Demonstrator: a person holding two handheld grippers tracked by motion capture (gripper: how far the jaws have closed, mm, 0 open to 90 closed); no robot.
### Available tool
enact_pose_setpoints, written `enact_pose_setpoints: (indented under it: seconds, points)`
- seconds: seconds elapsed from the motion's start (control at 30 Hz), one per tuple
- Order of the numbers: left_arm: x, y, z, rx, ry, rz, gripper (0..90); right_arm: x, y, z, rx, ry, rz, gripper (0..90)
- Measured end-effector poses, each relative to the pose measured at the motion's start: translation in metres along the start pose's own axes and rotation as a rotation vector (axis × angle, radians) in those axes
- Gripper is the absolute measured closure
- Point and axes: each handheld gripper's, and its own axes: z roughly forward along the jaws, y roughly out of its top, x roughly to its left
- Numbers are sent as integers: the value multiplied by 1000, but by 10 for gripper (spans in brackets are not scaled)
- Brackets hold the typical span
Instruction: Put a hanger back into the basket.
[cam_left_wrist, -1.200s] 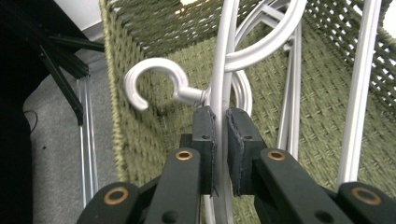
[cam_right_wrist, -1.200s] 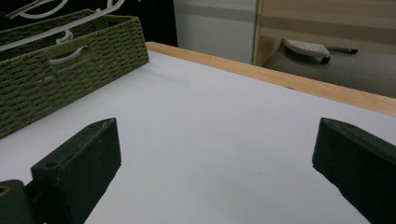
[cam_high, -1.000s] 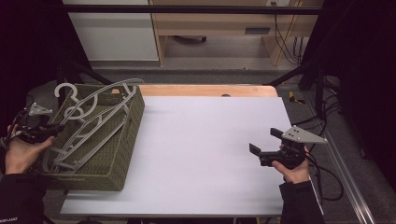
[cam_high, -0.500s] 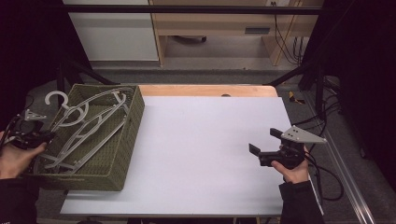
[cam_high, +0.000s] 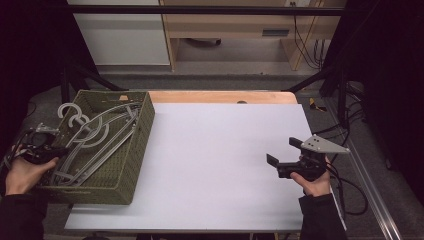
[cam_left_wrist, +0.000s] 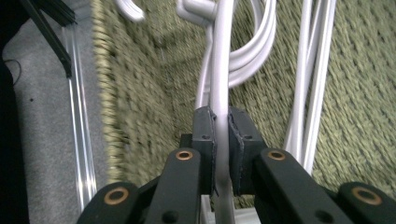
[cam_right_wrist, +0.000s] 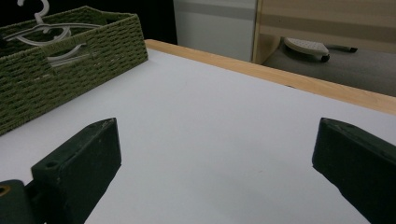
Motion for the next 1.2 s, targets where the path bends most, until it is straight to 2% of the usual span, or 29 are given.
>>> enact_pose_setpoints:
  seconds: [0.03,0.13,0.2,0.33,0.4,0.47,0.53,0.6,0.67,0.77,0.83,0.87,0.93,1.0,1.2]
  points:
    - [-1,0,0,4,-18,3,826,0,0,0,-1,-1,-1,14]
    - [0,0,0,-1,-23,2,827,0,0,-1,-2,-1,0,14]
    - [6,-3,-6,-47,-53,-24,826,0,0,-1,-2,-1,-1,14]
    - [10,-7,-13,-79,-82,-16,828,-1,0,-2,-5,-3,1,14]
    - [10,-7,-15,-79,-86,-8,829,-1,0,-2,-3,-3,0,15]
    - [9,-6,-13,-68,-79,-11,829,0,0,-2,-3,-1,-1,15]
    - [4,-3,-8,-46,-68,10,828,0,0,-1,0,1,1,14]
    - [-2,1,-1,7,-54,29,828,0,0,-1,0,0,0,14]
    - [-4,2,5,45,-50,22,828,0,0,-1,0,2,0,14]
    - [-3,3,7,65,-62,5,828,-1,0,-2,-2,-1,0,15]
    - [-3,4,7,70,-56,10,825,-1,1,-2,-2,1,0,14]
    - [-5,4,8,74,-39,18,821,0,1,-2,-3,2,-1,14]
    - [-5,4,9,76,-42,22,758,0,1,-2,-4,1,-1,14]
    - [-5,4,6,56,-25,34,709,-1,1,-3,-5,0,0,15]
    - [-5,5,-7,-33,-10,4,624,-1,1,-3,-6,2,-2,14]
